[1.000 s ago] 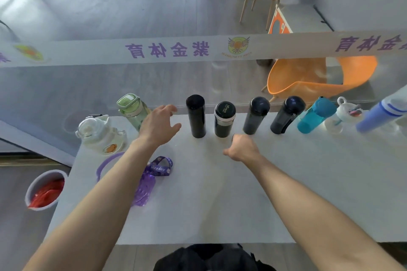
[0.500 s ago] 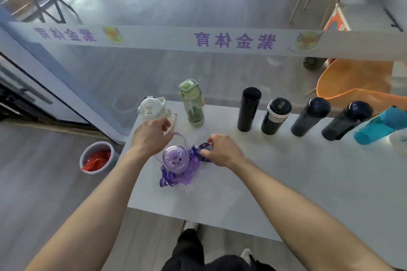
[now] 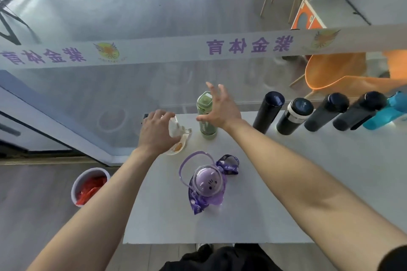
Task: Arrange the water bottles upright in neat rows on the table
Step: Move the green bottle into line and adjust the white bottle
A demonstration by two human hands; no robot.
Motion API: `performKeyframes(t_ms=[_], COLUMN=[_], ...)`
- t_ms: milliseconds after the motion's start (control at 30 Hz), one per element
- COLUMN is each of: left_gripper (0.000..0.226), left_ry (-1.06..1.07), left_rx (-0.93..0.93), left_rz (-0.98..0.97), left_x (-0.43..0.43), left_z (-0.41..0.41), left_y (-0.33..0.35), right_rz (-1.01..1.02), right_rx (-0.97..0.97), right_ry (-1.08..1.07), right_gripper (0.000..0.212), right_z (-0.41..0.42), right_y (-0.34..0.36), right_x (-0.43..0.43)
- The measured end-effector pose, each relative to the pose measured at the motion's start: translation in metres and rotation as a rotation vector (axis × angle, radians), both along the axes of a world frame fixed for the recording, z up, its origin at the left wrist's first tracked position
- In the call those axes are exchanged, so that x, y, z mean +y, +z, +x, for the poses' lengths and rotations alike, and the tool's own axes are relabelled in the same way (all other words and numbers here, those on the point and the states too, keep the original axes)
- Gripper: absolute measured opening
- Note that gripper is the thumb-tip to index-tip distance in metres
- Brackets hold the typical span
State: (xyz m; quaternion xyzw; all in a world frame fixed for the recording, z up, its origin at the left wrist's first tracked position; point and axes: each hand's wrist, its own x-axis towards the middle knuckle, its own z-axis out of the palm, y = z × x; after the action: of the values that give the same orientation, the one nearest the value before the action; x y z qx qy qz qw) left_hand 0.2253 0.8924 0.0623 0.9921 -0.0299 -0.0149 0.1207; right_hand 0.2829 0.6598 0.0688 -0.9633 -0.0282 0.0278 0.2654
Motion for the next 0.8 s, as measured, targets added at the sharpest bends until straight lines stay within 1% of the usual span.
performKeyframes(t_ms=[67,100,167,200,267,333,433,633,800], left_gripper=[0.101,0.109,0.114,0.111,0.097,0.090,0.091,0.092,0.094], left_ry=[0.060,0.078,0.080,0.085,0.102,0.111,0.106,0.027,0.023], left_rx=[0.089,0.155,0.252,0.261,0.196,0.137,0.139,0.144,0.153], left_rz=[-0.013,-0.031,-0.075,-0.089,-0.097,-0.096,-0.112,-0.067,-0.060], left_x=[0.007,0.009,0.009,0.009,0.009,0.008,-0.004,-0.034,-0.036], left_z=[0.005,0.007,0.010,0.011,0.016,0.023,0.031,0.048,0.054], left_y=[-0.008,-0.013,-0.024,-0.029,-0.041,-0.047,-0.045,-0.042,-0.047], right_rz=[-0.027,-0.030,-0.018,-0.018,-0.016,-0.016,-0.053,-0.112,-0.124], right_rx=[0.047,0.049,0.033,0.024,0.013,0.014,0.019,0.031,0.034], right_ry=[0.029,0.035,0.033,0.036,0.032,0.005,-0.002,0.001,-0.011], right_gripper=[0.109,0.102,0.094,0.090,0.086,0.084,0.084,0.081,0.088], right_z=[0.008,0.010,0.012,0.013,0.015,0.019,0.023,0.024,0.023], right_y=[-0.001,-0.003,-0.003,-0.003,-0.001,0.004,0.008,0.018,0.020], right_x=[0.004,0.005,0.002,-0.001,-0.013,-0.028,-0.049,-0.079,-0.095])
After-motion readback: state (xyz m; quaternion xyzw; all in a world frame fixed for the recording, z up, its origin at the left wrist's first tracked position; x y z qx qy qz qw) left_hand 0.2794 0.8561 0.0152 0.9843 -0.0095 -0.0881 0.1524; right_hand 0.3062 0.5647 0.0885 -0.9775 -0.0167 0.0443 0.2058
